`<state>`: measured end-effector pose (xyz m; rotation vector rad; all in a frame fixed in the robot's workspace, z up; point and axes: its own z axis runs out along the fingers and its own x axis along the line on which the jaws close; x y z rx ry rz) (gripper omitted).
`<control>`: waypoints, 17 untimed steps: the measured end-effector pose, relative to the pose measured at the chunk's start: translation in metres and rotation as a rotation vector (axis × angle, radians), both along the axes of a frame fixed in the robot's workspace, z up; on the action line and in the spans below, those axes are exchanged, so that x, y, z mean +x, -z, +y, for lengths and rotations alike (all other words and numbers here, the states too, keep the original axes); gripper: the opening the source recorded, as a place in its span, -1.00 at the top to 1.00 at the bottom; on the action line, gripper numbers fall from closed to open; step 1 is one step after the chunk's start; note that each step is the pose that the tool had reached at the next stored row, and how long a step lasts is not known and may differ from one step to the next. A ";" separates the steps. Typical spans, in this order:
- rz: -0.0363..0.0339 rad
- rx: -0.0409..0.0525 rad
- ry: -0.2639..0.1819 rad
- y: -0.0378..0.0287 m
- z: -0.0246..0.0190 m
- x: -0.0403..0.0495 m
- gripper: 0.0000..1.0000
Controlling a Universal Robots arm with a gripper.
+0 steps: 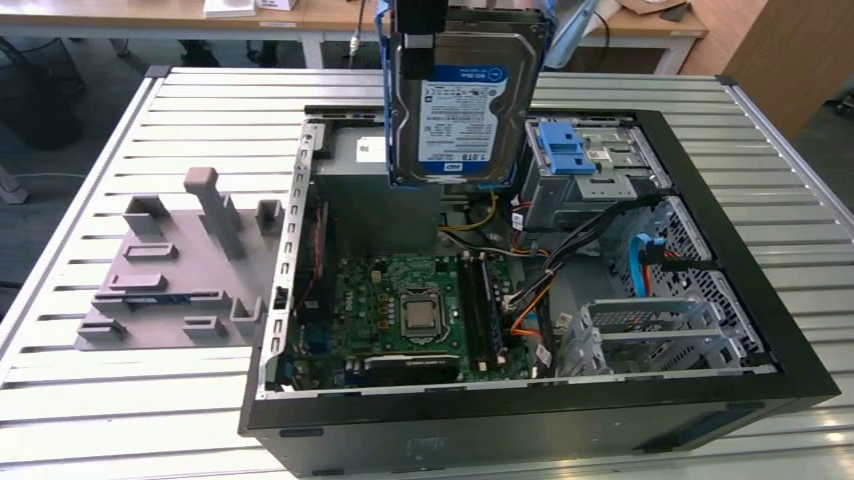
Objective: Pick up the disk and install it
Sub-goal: 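Pick up the disk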
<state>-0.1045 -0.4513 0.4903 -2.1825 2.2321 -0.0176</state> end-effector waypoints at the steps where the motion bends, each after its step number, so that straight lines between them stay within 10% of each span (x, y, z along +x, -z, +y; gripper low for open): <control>1: -0.0001 0.0001 0.000 0.0000 -0.0004 0.0016 0.27; 17: 0.0002 0.0000 0.000 0.0000 -0.0062 0.0287 0.27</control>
